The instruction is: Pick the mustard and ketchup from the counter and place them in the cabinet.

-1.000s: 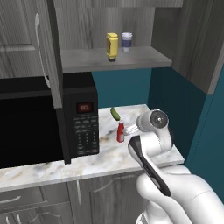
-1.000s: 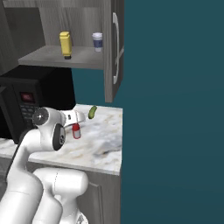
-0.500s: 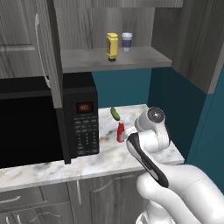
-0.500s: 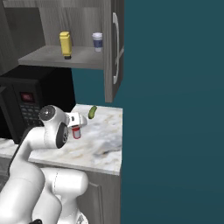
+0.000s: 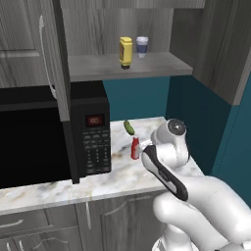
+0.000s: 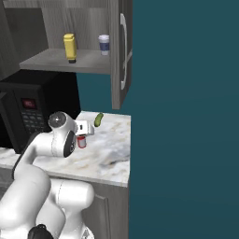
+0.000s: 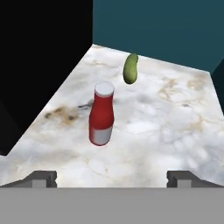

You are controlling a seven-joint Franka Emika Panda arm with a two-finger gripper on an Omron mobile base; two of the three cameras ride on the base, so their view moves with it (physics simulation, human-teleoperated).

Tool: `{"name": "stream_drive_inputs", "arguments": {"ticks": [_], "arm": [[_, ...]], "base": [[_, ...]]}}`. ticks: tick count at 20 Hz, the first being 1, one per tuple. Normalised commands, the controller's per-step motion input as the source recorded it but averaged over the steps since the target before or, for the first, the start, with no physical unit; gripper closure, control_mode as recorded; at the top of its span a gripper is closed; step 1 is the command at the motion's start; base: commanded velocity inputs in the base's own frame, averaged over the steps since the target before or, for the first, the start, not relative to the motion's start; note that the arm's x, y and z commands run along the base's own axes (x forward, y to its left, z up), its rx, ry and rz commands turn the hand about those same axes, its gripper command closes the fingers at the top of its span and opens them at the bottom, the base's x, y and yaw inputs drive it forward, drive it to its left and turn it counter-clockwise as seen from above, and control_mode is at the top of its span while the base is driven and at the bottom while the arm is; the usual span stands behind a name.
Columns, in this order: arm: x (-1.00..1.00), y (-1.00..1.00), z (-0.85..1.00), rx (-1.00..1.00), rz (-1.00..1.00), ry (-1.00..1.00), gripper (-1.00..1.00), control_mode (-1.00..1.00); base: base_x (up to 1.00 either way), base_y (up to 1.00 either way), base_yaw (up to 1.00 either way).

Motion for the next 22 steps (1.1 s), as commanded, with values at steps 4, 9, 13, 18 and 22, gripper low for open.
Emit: {"name": "stream_drive_inputs", "arguments": {"ticks": [4, 9, 13, 18, 22], "arm": [[0.31, 0.14, -0.25, 0.06, 0.00, 0.00, -1.00, -1.00], [0.30, 0.16, -0.31, 0.05, 0.00, 0.00, -1.00, -1.00], [0.30, 0.11, -0.28, 0.03, 0.00, 0.00, -1.00, -1.00], [0.28, 0.07, -0.21, 0.00, 0.00, 0.00, -1.00, -1.00], [0.28, 0.06, -0.10, 0.00, 0.00, 0.00, -1.00, -1.00]], "base": [[0.00, 0.00, 0.00], [0.00, 0.00, 0.00], [0.00, 0.00, 0.00], [0.00, 0.00, 0.00], [0.00, 0.00, 0.00]]}}
